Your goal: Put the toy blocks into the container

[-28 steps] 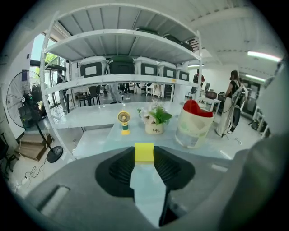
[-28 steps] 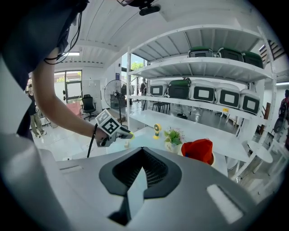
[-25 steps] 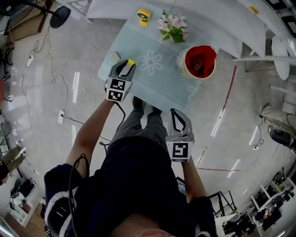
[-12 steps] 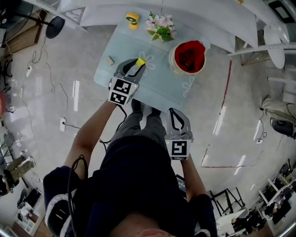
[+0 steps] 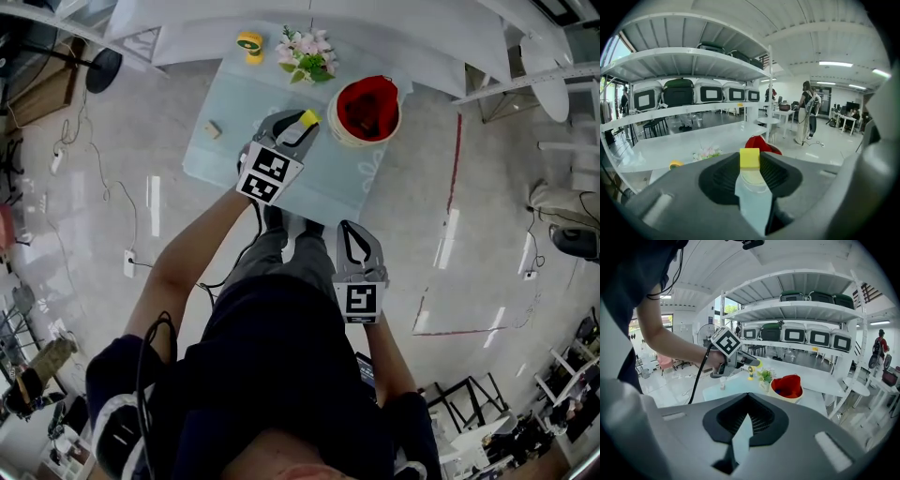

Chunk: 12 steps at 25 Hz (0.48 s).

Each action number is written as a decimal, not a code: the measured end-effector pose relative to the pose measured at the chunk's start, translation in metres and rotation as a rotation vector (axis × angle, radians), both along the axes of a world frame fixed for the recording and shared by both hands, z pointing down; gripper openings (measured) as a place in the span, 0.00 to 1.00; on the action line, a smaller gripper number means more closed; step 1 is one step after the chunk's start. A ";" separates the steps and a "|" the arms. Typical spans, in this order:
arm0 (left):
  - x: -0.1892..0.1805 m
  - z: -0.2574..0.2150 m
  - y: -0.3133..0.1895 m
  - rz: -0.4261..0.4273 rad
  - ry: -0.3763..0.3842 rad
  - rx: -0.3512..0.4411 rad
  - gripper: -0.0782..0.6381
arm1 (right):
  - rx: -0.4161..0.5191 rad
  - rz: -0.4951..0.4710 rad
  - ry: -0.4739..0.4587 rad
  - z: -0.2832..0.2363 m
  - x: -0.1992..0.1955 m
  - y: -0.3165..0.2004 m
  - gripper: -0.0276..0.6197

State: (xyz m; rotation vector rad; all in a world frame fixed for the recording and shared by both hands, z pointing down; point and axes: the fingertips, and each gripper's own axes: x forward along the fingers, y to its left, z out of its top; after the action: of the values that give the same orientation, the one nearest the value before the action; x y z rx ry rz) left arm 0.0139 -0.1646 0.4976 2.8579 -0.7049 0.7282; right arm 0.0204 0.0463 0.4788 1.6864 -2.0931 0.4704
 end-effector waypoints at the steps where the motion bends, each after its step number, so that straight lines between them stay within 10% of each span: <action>1: 0.008 0.001 0.001 0.016 -0.003 0.000 0.30 | -0.001 0.003 0.000 0.001 0.001 0.001 0.04; 12: 0.089 0.028 -0.002 0.149 -0.063 -0.013 0.30 | -0.011 0.053 -0.009 0.005 0.023 0.010 0.04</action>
State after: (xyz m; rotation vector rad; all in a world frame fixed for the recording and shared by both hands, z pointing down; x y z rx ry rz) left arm 0.1024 -0.1662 0.5254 2.9108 -0.4969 0.8424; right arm 0.0431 0.0566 0.4837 1.7403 -2.0524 0.5063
